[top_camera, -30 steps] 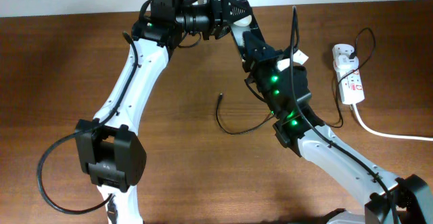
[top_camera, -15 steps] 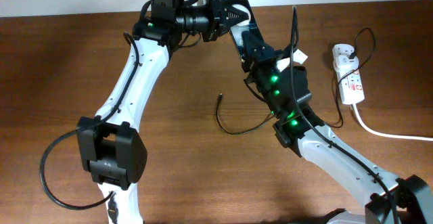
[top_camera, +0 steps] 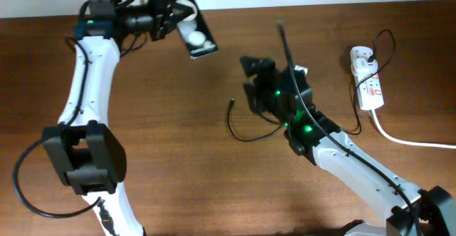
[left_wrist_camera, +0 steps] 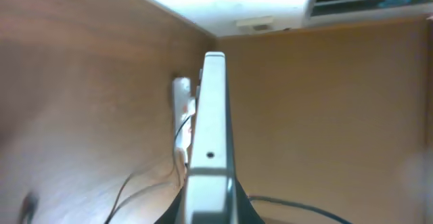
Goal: Plug charger to phone and switch on socket
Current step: 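Reach the right gripper down and grasp the USB-C cable end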
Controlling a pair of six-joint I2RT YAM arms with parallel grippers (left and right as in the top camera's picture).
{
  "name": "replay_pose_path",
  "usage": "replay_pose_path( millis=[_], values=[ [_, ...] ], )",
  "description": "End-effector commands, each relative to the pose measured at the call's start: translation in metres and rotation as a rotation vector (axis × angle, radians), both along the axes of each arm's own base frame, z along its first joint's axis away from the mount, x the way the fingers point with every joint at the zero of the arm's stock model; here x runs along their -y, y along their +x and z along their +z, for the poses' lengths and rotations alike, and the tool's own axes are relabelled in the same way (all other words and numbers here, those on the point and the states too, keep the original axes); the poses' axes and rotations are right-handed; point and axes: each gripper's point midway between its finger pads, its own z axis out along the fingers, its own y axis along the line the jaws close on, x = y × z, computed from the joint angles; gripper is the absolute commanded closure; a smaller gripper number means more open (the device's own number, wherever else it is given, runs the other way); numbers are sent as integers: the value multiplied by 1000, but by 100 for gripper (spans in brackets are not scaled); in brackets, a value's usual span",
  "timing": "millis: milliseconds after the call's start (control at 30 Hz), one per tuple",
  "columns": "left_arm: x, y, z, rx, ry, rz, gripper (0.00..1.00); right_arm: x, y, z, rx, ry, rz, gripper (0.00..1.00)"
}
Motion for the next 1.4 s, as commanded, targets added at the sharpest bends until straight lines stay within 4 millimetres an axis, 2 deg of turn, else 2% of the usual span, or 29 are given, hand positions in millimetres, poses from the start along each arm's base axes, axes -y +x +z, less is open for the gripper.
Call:
replay_pose_path(
  millis=[0, 67, 100, 167, 200, 267, 300, 333, 367, 433, 467, 500, 533, 567, 600, 700, 867, 1100, 1233, 1367],
  values=[
    [-34, -8, -1, 97, 12, -37, 100, 8, -23, -38, 34, -372, 213, 10],
    [-43, -19, 13, 220, -48, -118, 100, 23, -45, -70, 10, -625, 399, 5],
    [-49, -21, 17, 267, -60, -133, 100, 18, -53, -73, 83, -712, 541, 5],
    [-58, -20, 17, 279, -52, -119, 100, 9, -59, -71, 131, -716, 633, 6],
    [-63, -19, 17, 283, -50, -110, 100, 9, -65, -69, 101, -722, 667, 11],
    [-68, -18, 17, 284, -48, -100, 100, 12, -63, -50, 89, -781, 706, 12],
    [-70, -18, 17, 283, -47, -95, 100, 12, -58, -39, 91, -805, 716, 12],
    [-77, -18, 16, 271, -49, -81, 100, 8, -48, -25, 96, -833, 744, 14],
    [-82, -19, 14, 248, -53, -68, 100, 1, -32, -20, 62, -857, 770, 16],
    [-85, -20, 13, 232, -56, -61, 100, -11, -9, -33, -17, -861, 802, 23],
    [-85, -20, 13, 230, -57, -60, 100, -20, 4, -51, -88, -839, 802, 31],
    [-85, -20, 13, 226, -58, -60, 100, -22, 9, -63, -126, -826, 789, 36],
    [-85, -21, 13, 222, -59, -59, 100, -25, 12, -89, -198, -799, 771, 43],
    [-85, -21, 12, 215, -61, -59, 100, -25, 11, -106, -246, -791, 766, 52],
    [-85, -22, 12, 208, -62, -59, 100, -25, 11, -119, -279, -788, 766, 59],
    [-85, -22, 12, 208, -63, -59, 100, -32, 6, -144, -337, -782, 761, 68],
    [-83, -24, 14, 205, -83, -70, 100, -48, 5, -160, -359, -759, 733, 71],
    [-83, -25, 15, 205, -88, -72, 100, -47, 8, -161, -352, -792, 704, 72],
    [-83, -25, 15, 203, -89, -73, 100, -49, 7, -180, -387, -783, 698, 75],
    [-83, -25, 15, 202, -88, -72, 100, -51, 11, -186, -379, -780, 695, 76]
  ],
)
